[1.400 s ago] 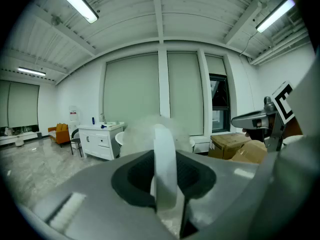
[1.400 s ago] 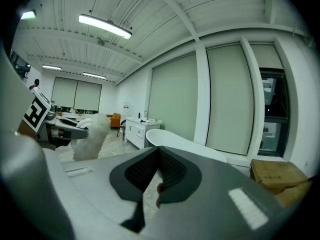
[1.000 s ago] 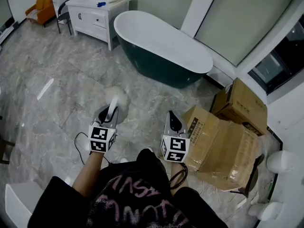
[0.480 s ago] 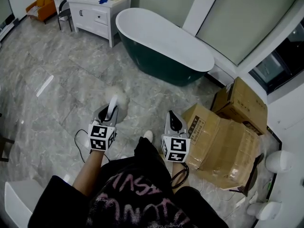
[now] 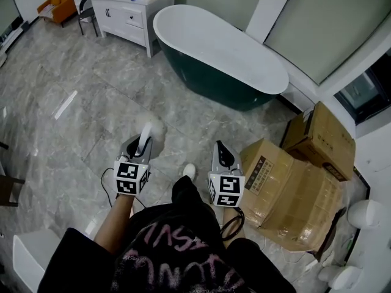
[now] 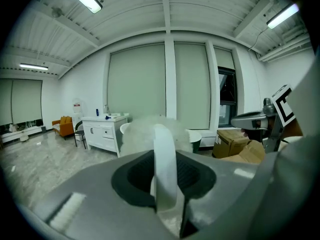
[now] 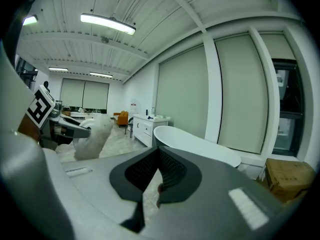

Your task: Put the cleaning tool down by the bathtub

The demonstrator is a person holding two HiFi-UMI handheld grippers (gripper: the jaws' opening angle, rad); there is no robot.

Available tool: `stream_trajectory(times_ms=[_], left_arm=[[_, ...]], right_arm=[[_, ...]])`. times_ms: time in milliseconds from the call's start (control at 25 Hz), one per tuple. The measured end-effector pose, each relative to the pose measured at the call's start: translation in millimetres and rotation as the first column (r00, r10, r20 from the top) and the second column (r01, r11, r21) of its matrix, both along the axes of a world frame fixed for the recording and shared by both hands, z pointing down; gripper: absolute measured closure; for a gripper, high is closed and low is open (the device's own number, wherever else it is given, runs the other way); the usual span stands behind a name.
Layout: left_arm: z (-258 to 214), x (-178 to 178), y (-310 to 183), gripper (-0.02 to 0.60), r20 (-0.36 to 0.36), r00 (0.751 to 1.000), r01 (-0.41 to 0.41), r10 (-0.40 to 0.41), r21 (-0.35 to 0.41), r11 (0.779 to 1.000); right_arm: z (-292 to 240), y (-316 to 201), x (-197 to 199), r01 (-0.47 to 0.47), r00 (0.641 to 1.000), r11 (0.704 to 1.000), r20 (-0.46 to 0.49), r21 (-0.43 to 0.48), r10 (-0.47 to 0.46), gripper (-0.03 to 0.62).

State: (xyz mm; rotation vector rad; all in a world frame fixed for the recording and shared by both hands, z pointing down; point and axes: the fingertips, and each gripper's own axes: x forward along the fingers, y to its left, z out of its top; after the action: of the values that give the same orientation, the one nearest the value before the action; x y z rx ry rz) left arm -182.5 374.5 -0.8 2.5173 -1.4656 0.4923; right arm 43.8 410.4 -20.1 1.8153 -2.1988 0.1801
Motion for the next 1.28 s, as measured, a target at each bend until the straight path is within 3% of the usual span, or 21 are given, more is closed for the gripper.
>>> stream_trajectory(times_ms=[600, 760, 1280], left_arm=[[32, 42, -143, 0.492, 0.086, 0.996, 0.016, -0.009, -0.081, 0.997], [29, 58, -167, 0.491, 0.117, 0.993, 0.002, 0.006, -0.067, 0.998], [24, 63, -230, 0.491, 0.094, 0.994, 0.056, -0.049, -0.068, 0.996]], right_arm=[[38, -161, 61, 0.040, 0.999, 0.995, 0.021, -0.090, -0.038, 0.580], [42, -186, 73, 0.062, 0.998, 0.994, 0.027, -0.094, -0.060, 0.580], [42, -236, 92, 0.064, 0.997, 0.994, 0.049, -0.085, -0.060, 0.582]])
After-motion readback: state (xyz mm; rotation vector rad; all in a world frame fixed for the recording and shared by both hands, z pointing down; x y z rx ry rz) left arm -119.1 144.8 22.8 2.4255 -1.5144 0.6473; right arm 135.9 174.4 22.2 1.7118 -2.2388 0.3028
